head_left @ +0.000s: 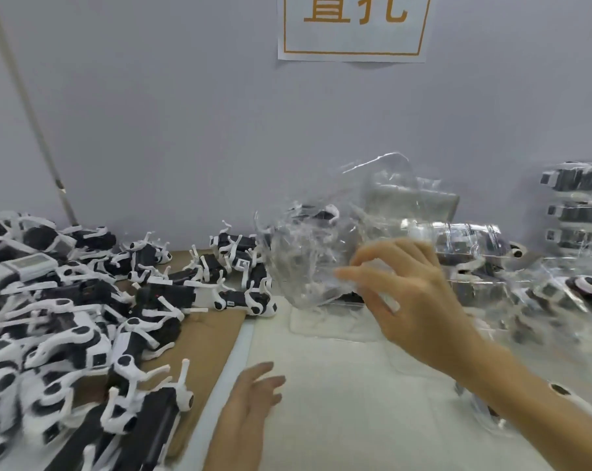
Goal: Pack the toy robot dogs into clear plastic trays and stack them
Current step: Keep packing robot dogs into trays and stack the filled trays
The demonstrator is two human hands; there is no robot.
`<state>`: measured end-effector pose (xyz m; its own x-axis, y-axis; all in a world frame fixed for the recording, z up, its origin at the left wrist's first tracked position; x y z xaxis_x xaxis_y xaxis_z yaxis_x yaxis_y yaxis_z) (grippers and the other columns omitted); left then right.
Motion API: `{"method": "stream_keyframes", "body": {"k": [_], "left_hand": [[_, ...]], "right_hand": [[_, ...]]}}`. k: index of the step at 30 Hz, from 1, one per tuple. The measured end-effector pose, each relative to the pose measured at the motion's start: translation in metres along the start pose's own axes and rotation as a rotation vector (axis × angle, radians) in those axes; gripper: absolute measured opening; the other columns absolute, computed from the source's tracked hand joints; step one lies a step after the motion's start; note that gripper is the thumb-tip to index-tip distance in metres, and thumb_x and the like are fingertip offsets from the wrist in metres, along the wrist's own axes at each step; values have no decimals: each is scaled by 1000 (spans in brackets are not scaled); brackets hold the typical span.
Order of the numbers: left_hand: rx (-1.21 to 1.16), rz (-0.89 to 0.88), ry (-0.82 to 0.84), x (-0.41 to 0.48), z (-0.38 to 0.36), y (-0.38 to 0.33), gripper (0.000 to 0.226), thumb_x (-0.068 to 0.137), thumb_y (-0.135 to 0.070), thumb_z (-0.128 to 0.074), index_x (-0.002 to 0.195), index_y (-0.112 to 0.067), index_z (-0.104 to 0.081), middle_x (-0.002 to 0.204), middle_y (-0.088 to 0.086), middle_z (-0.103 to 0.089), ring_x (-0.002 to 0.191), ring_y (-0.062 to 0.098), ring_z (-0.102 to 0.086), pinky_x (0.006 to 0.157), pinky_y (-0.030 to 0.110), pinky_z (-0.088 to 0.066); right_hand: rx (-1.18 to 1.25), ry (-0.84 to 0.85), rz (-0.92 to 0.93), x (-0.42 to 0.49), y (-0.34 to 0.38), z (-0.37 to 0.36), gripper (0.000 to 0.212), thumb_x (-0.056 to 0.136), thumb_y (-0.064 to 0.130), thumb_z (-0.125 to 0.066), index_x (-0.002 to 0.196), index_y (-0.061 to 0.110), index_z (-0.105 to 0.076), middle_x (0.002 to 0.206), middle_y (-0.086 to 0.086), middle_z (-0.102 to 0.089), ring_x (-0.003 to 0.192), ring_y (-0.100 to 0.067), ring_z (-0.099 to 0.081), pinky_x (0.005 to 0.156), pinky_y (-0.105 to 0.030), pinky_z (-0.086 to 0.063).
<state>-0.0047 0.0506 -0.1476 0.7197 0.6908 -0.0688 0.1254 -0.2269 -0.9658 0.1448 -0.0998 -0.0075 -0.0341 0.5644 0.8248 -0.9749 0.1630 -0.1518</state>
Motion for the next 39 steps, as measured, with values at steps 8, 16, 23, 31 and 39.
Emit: {"method": "stream_keyframes", "body": {"k": [8,16,23,31,39], "left_hand": [[-53,-201,-101,-23,20,-17,39,89,-54,-52,123,-36,-56,124,-10,-67,108,11,-67,84,34,-49],[264,-229,63,-30,17,-13,28,90,-19,-70,112,-36,-67,125,-18,-64,120,0,-56,100,28,-45],[612,-732,-447,-43,17,-24,37,91,-5,-62,125,-15,-54,108,-1,-65,94,4,-60,83,10,-44],[1319,-432,-639,-29,43,-18,47,96,-17,-56,143,-15,-46,119,10,-67,116,29,-56,100,43,-27],[649,-901,-588,-46,36,-47,13,102,-17,-54,111,-21,-61,89,-13,-71,77,-2,-66,66,18,-52]], "right_hand": [[144,77,-177,-90,66,-16,50,76,-9,-63,118,18,-72,102,2,-65,96,-17,-59,93,-32,-36],[230,348,-238,-119,103,-15,55,81,-4,-65,129,23,-64,105,11,-67,96,-14,-61,98,-31,-31],[294,308,-239,-118,114,-10,45,85,4,-67,125,23,-66,117,10,-67,104,-11,-60,99,-30,-34],[300,197,-280,-118,108,-8,35,84,3,-60,111,22,-72,104,10,-65,96,-11,-61,97,-27,-35],[294,57,-273,-115,106,-3,35,84,-1,-61,111,18,-71,101,8,-66,95,-10,-61,95,-26,-37]]}}
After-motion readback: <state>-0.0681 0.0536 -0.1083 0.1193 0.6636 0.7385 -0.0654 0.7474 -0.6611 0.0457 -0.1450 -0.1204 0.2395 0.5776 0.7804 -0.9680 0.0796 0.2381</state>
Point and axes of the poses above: each hand's wrist, its own x-axis towards the middle knuckle, its own z-axis out of the back of the hand, y = z × x, the point moved 2 cm from there along x, towards the middle knuckle
